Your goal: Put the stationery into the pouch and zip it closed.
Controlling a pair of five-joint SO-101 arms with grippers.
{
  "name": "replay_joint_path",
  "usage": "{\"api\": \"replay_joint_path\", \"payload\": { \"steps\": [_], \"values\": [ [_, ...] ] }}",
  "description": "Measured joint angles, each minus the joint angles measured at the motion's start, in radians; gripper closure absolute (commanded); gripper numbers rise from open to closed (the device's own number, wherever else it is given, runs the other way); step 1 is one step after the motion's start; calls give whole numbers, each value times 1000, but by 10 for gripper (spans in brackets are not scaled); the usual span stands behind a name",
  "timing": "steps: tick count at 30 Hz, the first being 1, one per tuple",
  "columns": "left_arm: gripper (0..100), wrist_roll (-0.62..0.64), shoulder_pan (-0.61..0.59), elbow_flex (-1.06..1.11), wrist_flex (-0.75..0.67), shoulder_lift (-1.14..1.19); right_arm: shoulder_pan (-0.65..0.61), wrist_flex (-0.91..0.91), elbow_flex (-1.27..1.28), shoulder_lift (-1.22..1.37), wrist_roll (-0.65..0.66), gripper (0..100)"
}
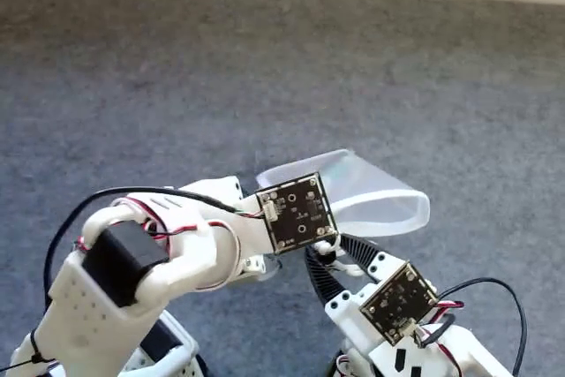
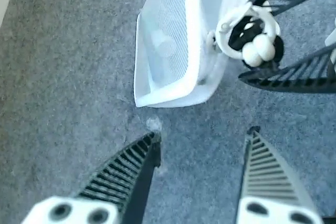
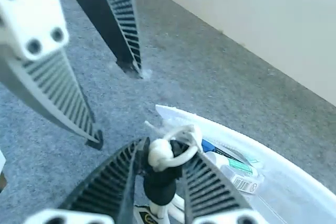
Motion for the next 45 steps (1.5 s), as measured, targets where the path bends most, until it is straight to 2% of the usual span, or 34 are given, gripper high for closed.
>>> {"api": "replay_joint_path", "payload": {
  "steps": [6, 10, 18, 26, 31, 45],
  "values": [
    [761, 0, 2, 155, -172, -28, 0, 0, 0, 0, 0, 995],
    [762, 52, 0, 213, -290, -49, 0, 0, 0, 0, 0, 995],
    [764, 75, 3, 370, -463, -112, 0, 0, 0, 0, 0, 995],
    [880, 144, 8, 526, -635, -218, 5, 0, 0, 0, -41, 995],
    [997, 183, 8, 568, -655, -262, 8, 0, 0, 2, -48, 995],
    [995, 199, 11, 609, -655, -299, 8, -14, 0, 3, -49, 995]
  ]
}}
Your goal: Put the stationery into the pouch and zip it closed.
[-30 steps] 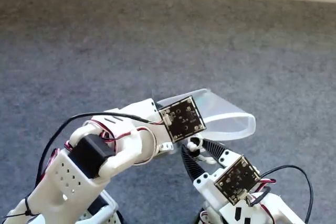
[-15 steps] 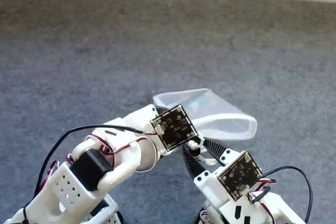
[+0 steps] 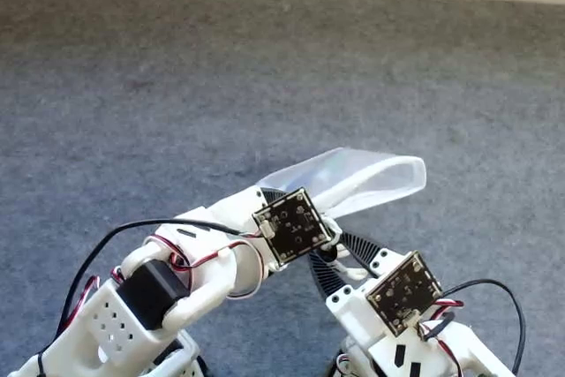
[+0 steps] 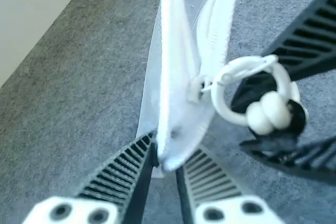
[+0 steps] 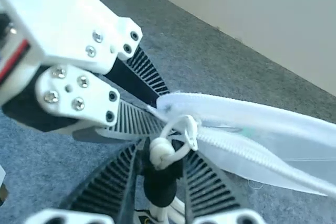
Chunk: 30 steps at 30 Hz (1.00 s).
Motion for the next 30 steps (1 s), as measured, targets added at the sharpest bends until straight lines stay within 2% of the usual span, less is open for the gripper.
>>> {"api": "replay_joint_path", "payload": {
  "steps": [5, 20, 30],
  "values": [
    [995, 51, 0, 21, -18, -6, 12, -26, 0, 2, 0, 995],
    [995, 52, 0, 23, -35, -8, 322, -94, 2, 2, -18, 993],
    [995, 52, 0, 23, -35, -8, 351, -110, 2, 3, -37, 993]
  ]
}}
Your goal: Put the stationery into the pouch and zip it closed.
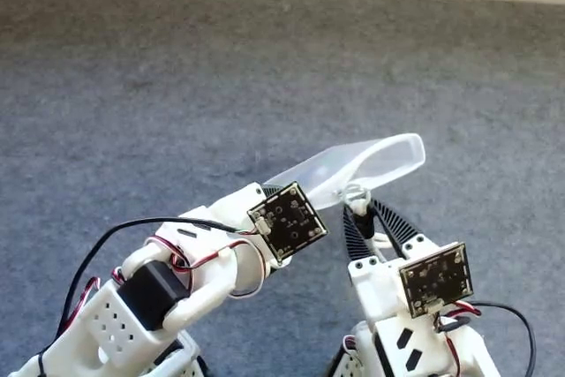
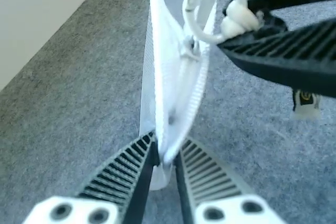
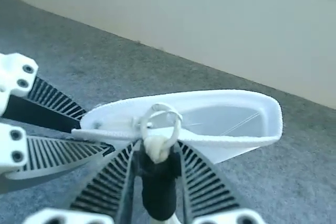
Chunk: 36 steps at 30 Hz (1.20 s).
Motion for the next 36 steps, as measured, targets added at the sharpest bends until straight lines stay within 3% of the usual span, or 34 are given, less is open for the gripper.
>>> {"api": "replay_joint_path", "payload": {
  "steps": [7, 20, 28, 36],
  "values": [
    [995, 0, 0, -2, -2, -2, 101, -46, 2, 3, -14, 993],
    [995, 0, 0, -2, -2, -2, 115, -72, 8, 3, -12, 993],
    [995, 0, 0, -2, -2, -2, 226, -209, 117, -6, -3, 993],
    [995, 0, 0, -2, -2, -2, 235, -221, 121, -6, -3, 993]
  ]
}}
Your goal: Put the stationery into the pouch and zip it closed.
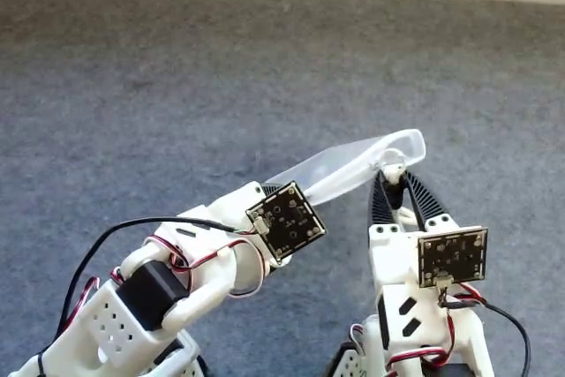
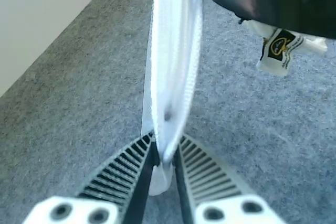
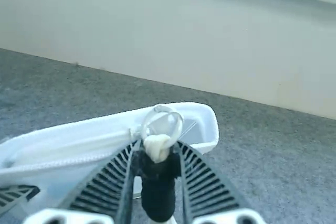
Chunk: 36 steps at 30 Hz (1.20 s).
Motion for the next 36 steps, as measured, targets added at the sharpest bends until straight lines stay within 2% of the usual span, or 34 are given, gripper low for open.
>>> {"api": "replay_joint_path", "payload": {
  "steps": [21, 32, 36],
  "values": [
    [995, -2, 0, -2, 0, 0, 170, -98, 61, -2, 9, 993],
    [995, -2, 2, -8, -2, -2, 253, -262, 173, -2, 9, 992],
    [995, 2, -12, 9, 9, 2, 327, -288, 181, 11, 5, 992]
  ]
}}
